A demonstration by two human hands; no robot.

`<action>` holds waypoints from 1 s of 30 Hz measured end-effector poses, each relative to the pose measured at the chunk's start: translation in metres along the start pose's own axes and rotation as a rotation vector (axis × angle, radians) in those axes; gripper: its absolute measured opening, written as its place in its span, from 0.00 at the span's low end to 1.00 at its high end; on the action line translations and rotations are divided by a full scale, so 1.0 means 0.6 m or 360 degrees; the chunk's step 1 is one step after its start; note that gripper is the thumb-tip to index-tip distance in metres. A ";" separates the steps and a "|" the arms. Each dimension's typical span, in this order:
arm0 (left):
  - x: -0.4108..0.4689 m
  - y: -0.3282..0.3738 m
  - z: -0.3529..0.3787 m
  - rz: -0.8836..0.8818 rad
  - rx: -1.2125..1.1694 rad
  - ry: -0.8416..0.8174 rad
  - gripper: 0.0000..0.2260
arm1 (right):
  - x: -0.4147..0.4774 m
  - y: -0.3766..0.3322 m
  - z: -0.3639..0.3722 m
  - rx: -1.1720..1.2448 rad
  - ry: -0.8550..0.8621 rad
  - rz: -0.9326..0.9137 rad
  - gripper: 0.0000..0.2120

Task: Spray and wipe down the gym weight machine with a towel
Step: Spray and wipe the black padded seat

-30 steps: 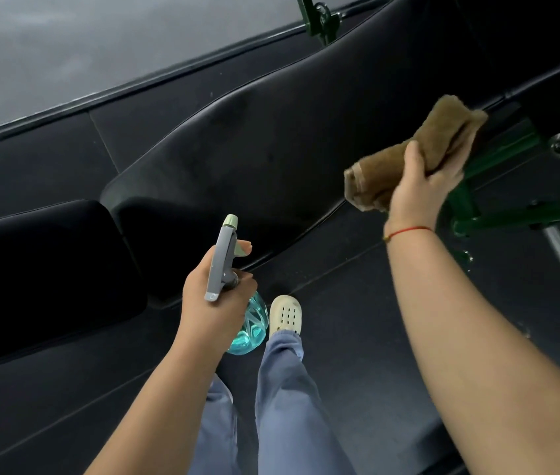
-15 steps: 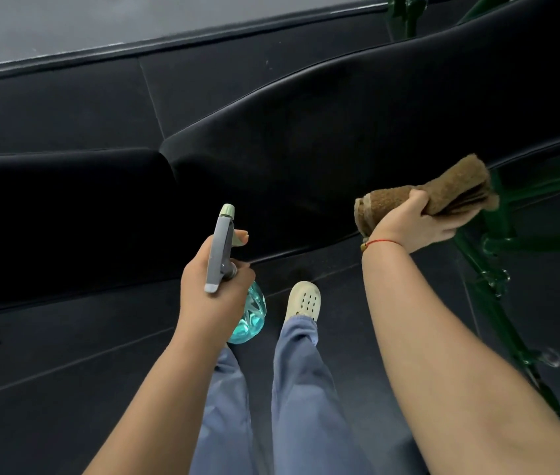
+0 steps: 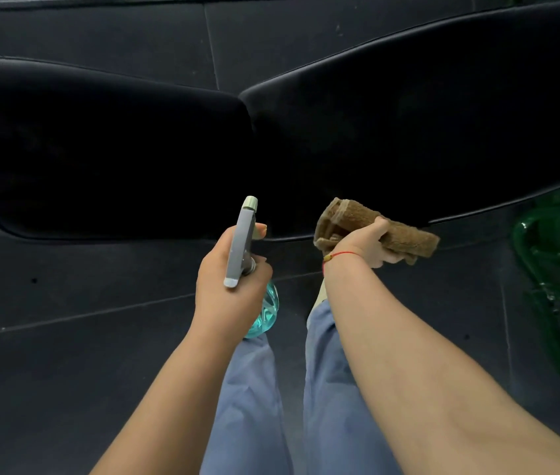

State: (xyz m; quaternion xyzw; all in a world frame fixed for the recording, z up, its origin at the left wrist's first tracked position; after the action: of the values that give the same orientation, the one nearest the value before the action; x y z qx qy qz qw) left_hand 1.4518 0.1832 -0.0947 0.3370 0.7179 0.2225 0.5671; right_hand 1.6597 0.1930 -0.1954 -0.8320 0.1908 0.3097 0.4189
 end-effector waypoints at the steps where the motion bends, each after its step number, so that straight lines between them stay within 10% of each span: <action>1: -0.001 -0.005 -0.008 -0.0002 -0.0005 0.0003 0.18 | 0.003 0.024 0.002 0.0086 0.0035 0.0049 0.35; 22: -0.087 -0.024 -0.079 0.0073 -0.0185 0.0329 0.18 | -0.065 0.068 -0.016 -0.0454 -0.1150 0.0763 0.14; 30: -0.200 0.015 -0.086 0.0064 -0.0367 0.0624 0.17 | -0.215 -0.045 -0.017 -0.0736 -0.1646 0.0454 0.16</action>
State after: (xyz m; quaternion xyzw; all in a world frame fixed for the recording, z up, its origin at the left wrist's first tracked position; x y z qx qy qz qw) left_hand 1.4195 0.1044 0.0048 0.2346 0.7773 0.3756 0.4469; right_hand 1.5843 0.2078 -0.0879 -0.6085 -0.0011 0.7626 0.2193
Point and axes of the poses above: each hand's wrist, its own x-axis towards the middle knuckle, its own z-axis out of the palm, y = z × x, the point moved 5 cm from there along x, towards the middle knuckle, and after that the axes turned 1 degree about y, right-handed, at the moved point
